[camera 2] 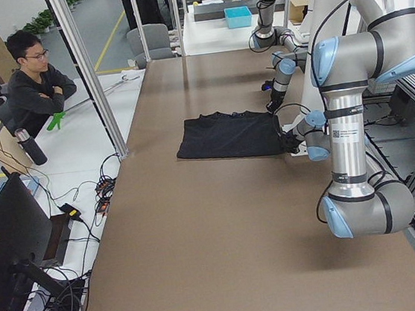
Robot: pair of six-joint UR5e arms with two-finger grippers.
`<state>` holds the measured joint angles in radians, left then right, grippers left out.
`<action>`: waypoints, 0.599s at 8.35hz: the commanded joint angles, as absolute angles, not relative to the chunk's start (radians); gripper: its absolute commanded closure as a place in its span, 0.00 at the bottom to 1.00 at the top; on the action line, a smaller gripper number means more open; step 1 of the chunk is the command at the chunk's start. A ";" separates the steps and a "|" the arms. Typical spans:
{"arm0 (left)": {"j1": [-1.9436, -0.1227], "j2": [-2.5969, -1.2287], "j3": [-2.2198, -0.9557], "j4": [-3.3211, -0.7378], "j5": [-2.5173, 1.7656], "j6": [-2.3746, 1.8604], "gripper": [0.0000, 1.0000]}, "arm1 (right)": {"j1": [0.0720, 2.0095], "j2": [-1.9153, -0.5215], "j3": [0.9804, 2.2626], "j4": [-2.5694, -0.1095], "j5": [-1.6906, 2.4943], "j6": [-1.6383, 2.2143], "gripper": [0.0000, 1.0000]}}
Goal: Fold clothes
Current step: 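Lift both near corners and fold them onto the far half with both grippers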
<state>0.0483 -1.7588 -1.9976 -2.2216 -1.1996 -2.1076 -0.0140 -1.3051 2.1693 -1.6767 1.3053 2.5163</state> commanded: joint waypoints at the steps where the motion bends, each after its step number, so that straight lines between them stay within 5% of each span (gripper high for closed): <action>1: -0.029 -1.765 -2.089 -2.168 -1.238 -2.105 1.00 | 0.032 -1.330 2.270 -1.678 1.313 2.497 1.00; 5: -0.389 -2.012 -2.021 -1.955 -1.495 -2.094 1.00 | 0.303 -1.273 2.284 -1.671 1.467 2.268 1.00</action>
<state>-0.2293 -1.8627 -2.0645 -2.1061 -1.3896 -2.0968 0.1590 -1.3006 2.2884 -1.6740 1.3567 2.3757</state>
